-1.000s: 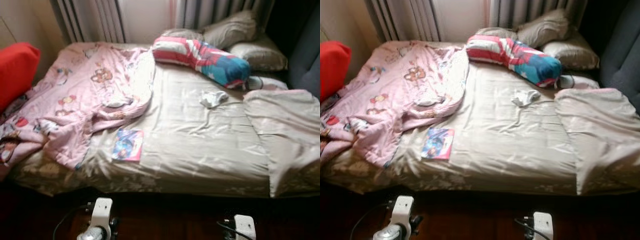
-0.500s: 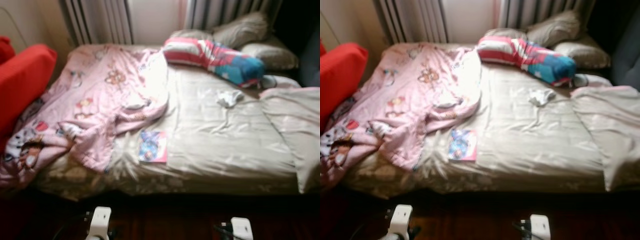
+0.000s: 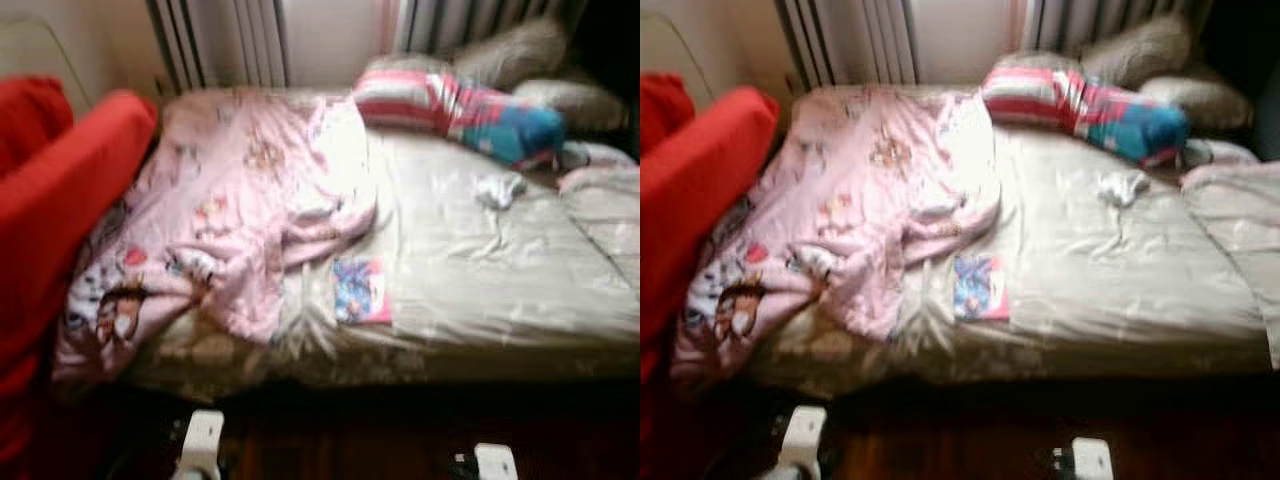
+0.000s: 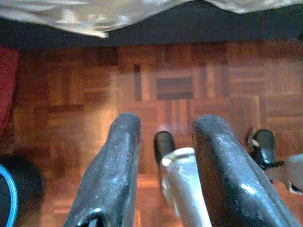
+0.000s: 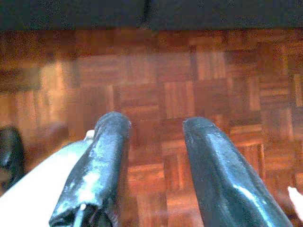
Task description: Clean up the room
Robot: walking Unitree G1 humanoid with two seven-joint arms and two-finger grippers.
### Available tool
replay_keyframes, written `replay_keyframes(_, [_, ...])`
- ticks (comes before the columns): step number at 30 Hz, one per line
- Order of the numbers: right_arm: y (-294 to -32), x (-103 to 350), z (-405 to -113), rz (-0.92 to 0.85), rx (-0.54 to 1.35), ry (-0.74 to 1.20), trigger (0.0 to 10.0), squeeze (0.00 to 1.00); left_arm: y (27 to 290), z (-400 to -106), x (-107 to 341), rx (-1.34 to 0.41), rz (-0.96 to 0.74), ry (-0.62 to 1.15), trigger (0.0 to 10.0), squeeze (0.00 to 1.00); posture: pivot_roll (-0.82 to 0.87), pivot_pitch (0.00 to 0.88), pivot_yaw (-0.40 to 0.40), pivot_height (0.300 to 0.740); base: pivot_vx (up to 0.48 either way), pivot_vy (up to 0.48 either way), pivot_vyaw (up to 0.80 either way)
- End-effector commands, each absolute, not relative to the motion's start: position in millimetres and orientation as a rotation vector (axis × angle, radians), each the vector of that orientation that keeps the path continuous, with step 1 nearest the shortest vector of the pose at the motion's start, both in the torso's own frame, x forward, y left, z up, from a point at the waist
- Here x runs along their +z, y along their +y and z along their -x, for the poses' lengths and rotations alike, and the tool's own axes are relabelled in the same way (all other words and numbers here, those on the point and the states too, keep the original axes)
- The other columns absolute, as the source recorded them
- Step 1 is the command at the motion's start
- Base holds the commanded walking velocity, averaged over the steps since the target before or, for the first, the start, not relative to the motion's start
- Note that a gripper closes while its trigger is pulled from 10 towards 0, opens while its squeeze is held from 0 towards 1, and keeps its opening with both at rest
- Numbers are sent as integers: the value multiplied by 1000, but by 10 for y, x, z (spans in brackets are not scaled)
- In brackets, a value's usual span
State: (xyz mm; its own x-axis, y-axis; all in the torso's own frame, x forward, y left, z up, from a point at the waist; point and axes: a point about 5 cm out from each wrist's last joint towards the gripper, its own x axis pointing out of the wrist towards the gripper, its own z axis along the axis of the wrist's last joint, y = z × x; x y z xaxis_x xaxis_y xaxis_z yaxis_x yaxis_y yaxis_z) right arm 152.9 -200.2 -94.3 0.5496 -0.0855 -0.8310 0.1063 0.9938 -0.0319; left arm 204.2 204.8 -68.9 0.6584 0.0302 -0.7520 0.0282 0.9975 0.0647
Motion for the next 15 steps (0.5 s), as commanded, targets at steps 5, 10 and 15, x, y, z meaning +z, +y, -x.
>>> replay_keyframes(5, [-2018, -955, -1490, -26, -110, 995, 10000, 0, 2049, -1940, -748, -1, -78, 893, 10000, 0, -20, 109, -9, 740, 0, 0, 0])
replay_keyframes(10, [-2017, -957, -1484, -22, -101, 995, 10000, 0, 2050, -1934, -751, 5, -68, 893, 10000, 0, -18, 113, -9, 740, 0, 0, 0])
replay_keyframes(15, [-2018, -952, -1489, -37, -104, 982, 10000, 0, 2050, -1942, -746, 3, -65, 890, 10000, 0, -17, 119, -8, 740, 0, 0, 0])
